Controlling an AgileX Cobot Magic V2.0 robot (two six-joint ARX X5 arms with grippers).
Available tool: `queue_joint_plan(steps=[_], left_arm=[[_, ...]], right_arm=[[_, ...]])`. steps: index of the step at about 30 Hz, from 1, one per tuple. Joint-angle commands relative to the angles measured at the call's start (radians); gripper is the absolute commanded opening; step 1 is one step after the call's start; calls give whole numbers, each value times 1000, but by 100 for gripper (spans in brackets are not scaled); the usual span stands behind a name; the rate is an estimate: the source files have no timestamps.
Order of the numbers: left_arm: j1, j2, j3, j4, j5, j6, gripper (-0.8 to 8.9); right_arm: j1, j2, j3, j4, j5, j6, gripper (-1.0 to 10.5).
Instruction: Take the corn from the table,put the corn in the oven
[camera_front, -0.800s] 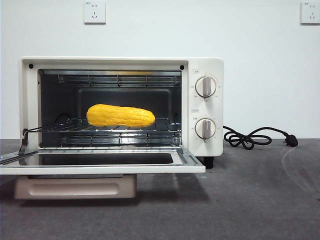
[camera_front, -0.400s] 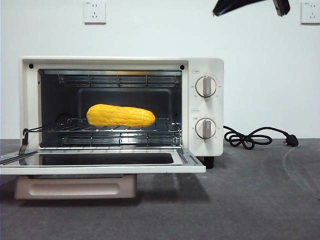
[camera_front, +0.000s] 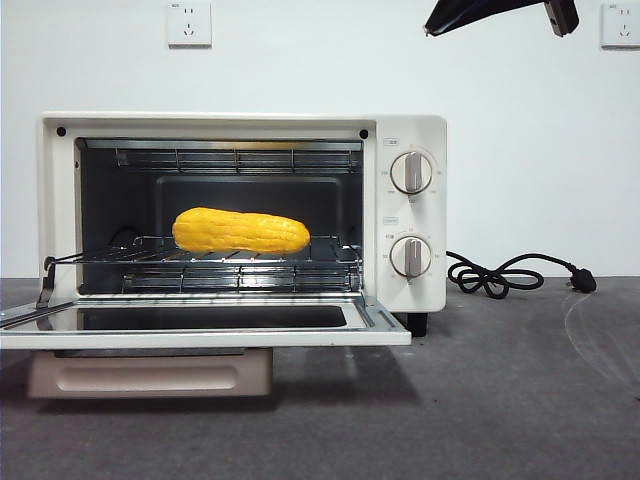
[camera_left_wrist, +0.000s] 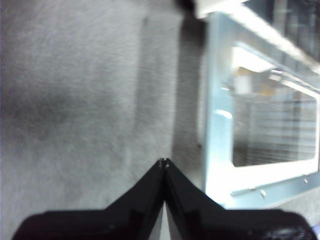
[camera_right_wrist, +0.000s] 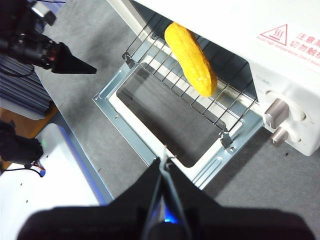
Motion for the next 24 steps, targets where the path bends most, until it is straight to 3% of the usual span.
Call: queue_joint_plan(steps=[1,11,19,24], left_arm=[[-22,53,-4,44,10,-26,-8],[-169,113,-4,181,-31,-146,-8],[-241,143,-4,182,-51,-153,-9],[-246,154,-4,166,11,-154,-8]], right_arm=[[0,5,1,7,-4,-11,-12],[0,5,1,12,-4,-15,-12],[0,5,1,12,-3,-20,-12],[0,5,1,11,-3,-23,-12]])
